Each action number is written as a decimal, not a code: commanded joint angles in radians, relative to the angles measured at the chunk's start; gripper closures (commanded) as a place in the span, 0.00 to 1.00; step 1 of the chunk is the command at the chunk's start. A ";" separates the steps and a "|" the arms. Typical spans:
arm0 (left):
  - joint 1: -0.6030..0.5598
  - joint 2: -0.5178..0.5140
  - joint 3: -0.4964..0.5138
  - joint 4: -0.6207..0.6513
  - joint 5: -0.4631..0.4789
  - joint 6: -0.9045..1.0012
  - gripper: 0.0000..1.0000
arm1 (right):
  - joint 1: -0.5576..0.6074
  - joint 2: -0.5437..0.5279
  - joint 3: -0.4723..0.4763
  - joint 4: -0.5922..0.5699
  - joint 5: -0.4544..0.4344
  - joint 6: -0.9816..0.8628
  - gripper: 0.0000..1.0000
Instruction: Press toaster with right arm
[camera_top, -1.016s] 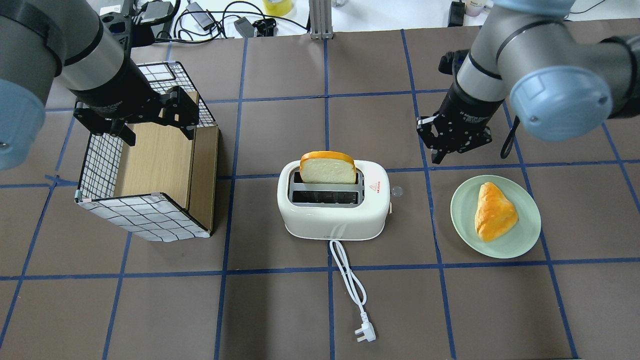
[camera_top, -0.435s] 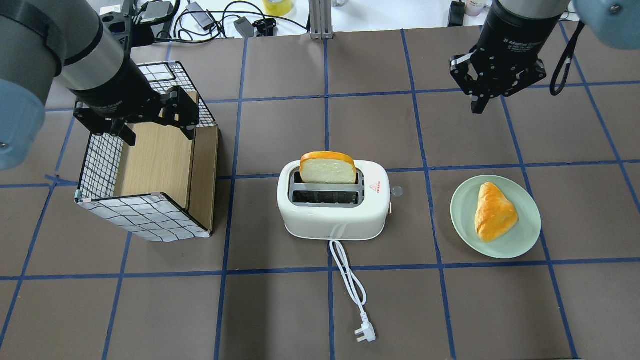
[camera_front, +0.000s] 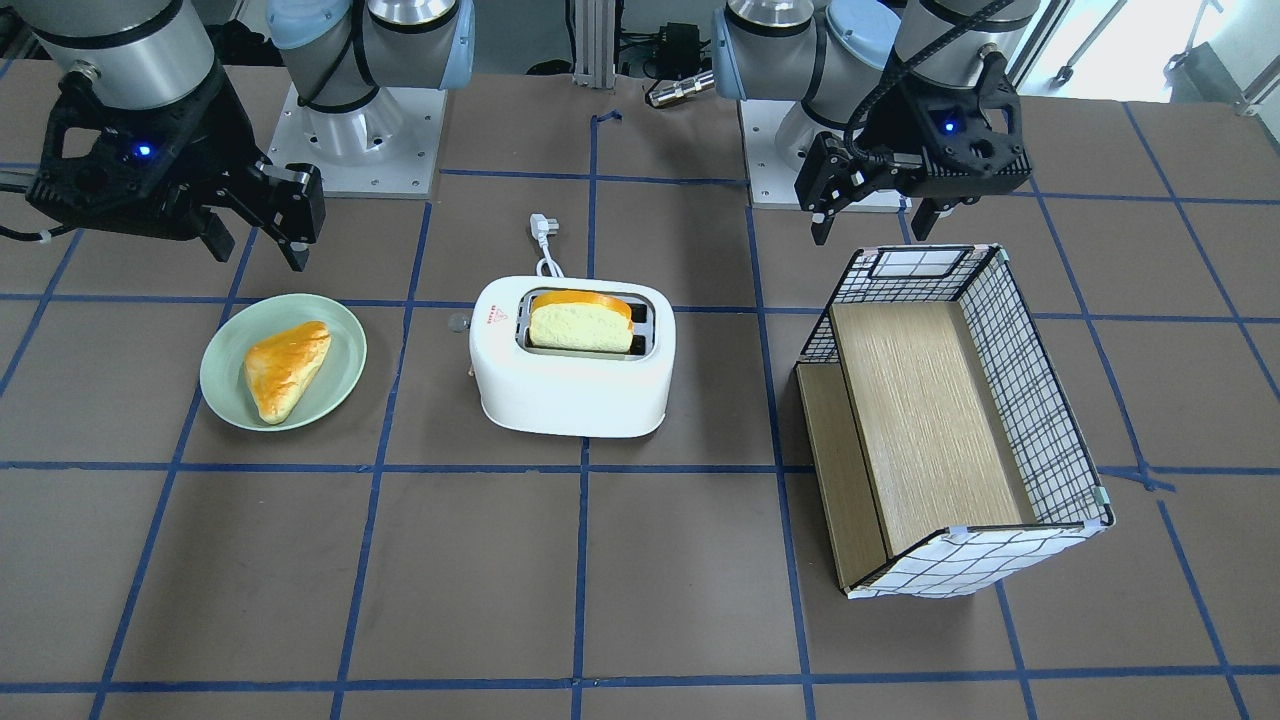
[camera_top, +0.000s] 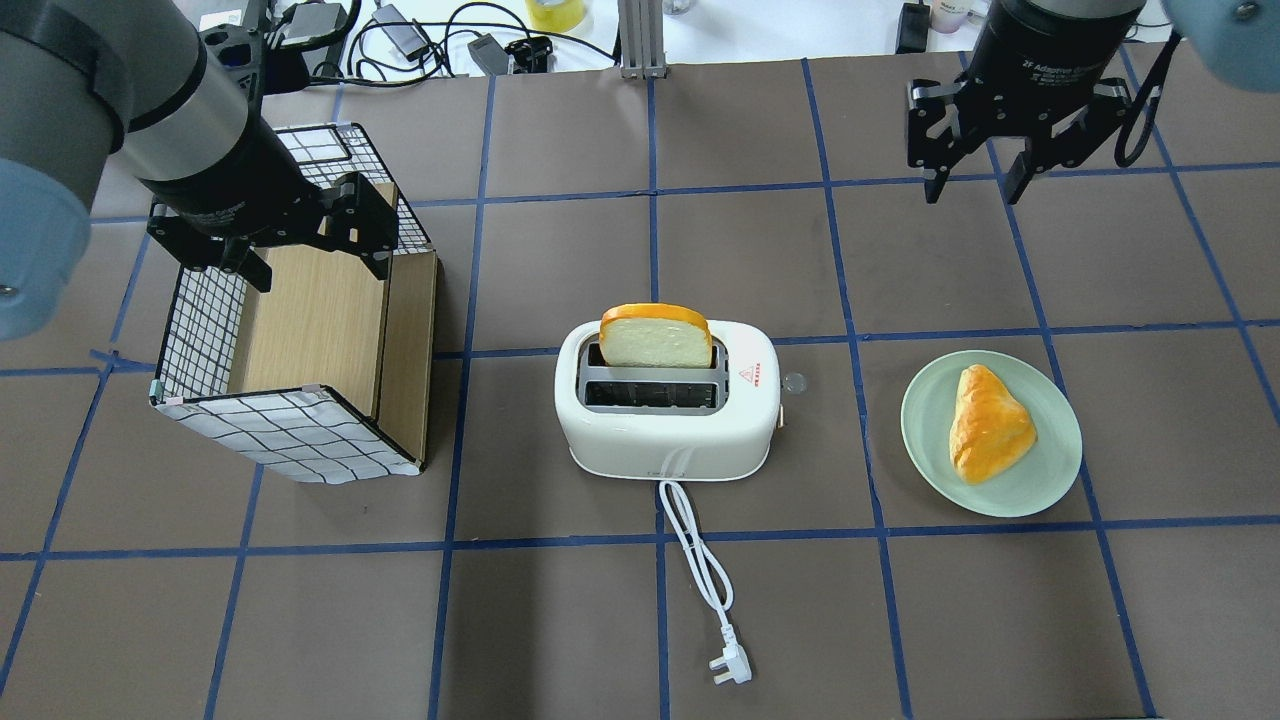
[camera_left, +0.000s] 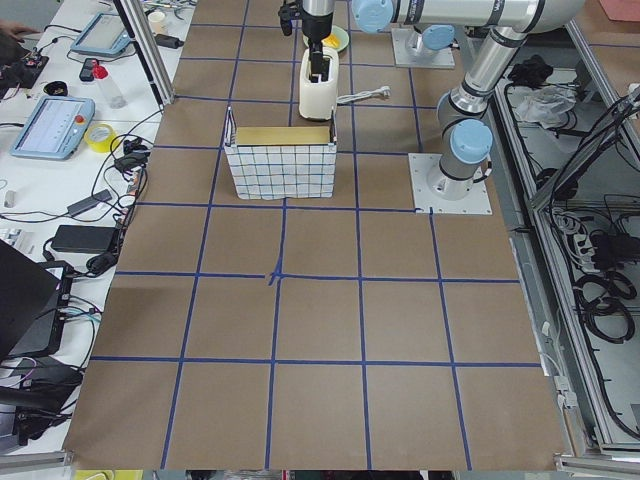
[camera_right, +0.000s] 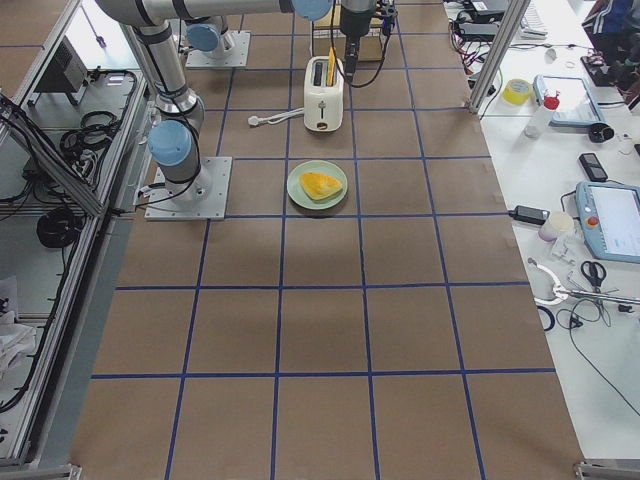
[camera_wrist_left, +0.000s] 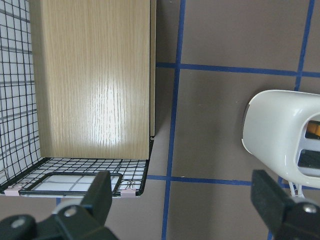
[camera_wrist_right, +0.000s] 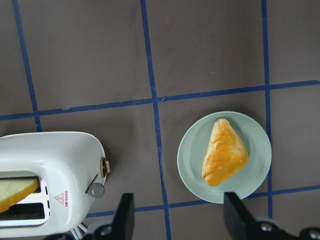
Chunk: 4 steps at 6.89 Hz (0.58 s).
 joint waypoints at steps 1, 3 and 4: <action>0.000 0.000 0.000 0.000 0.001 0.000 0.00 | 0.017 -0.001 -0.004 -0.050 0.014 -0.004 0.00; 0.000 0.000 0.000 0.000 0.000 0.000 0.00 | 0.040 0.000 -0.006 -0.062 0.017 0.003 0.00; 0.000 0.000 0.000 0.000 0.001 0.000 0.00 | 0.041 0.002 -0.004 -0.065 0.015 0.013 0.00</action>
